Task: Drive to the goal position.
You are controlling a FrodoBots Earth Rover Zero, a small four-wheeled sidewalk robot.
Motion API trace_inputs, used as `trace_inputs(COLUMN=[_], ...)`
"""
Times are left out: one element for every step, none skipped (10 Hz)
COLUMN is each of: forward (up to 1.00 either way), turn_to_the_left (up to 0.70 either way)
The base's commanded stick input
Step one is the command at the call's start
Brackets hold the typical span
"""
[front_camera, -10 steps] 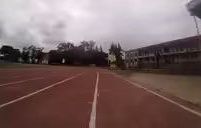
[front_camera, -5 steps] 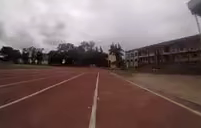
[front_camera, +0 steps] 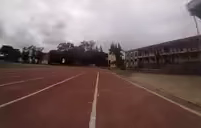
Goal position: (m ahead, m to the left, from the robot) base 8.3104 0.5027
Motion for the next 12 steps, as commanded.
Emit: trace_inputs(forward=[0.50,0.50,0.50,0.50,0.50,0.50,0.50,0.50,0.50,0.50,0.50,0.50], turn_to_the_left=[0.00,0.00,0.00,0.00,0.00,0.00,0.00,0.00,0.00,0.00,0.00,0.00])
